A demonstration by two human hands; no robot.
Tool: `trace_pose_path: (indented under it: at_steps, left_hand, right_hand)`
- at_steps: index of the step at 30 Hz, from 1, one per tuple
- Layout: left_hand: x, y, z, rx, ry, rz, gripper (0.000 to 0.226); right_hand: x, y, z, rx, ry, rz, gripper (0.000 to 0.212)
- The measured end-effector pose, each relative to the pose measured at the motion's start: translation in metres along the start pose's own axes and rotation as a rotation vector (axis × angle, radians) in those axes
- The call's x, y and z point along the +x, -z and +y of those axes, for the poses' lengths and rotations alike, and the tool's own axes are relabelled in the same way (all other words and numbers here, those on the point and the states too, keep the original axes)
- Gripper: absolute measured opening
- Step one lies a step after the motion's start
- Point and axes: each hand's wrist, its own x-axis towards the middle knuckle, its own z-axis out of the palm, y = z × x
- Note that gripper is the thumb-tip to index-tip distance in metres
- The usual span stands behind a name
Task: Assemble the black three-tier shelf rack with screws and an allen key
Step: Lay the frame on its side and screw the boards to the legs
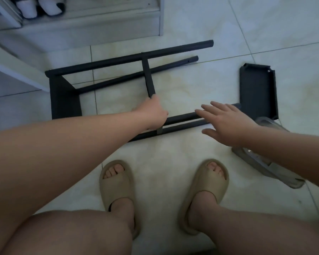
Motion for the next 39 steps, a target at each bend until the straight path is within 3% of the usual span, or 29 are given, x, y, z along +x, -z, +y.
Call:
trace_pose_path:
  at_steps: [3, 13, 19, 24, 31, 39]
  left_hand:
    - [-0.015, 0.0, 0.031, 0.101, -0.129, 0.03, 0.059]
    - [-0.029, -0.081, 0.151, 0.158, -0.394, -0.218, 0.054]
    - [-0.003, -0.159, 0.176, 0.138, -0.366, -0.339, 0.058]
    - [0.021, -0.194, 0.172, 0.01, -0.301, -0.325, 0.056]
    - [0.046, -0.214, 0.171, -0.272, -0.285, -0.306, 0.002]
    - [0.047, -0.219, 0.171, -0.364, -0.258, -0.318, 0.013]
  right_hand:
    - [-0.046, -0.006, 0.026, -0.03, -0.061, -0.044, 0.072]
    - [-0.167, -0.074, 0.119, 0.07, -0.331, -0.194, 0.066]
    - [-0.156, -0.132, 0.152, 0.246, -0.428, -0.287, 0.063]
    - [-0.126, -0.173, 0.156, 0.356, -0.389, -0.28, 0.056]
    - [-0.084, -0.206, 0.171, 0.395, -0.418, -0.248, 0.043]
    - [-0.078, -0.229, 0.179, 0.323, -0.324, -0.235, 0.034]
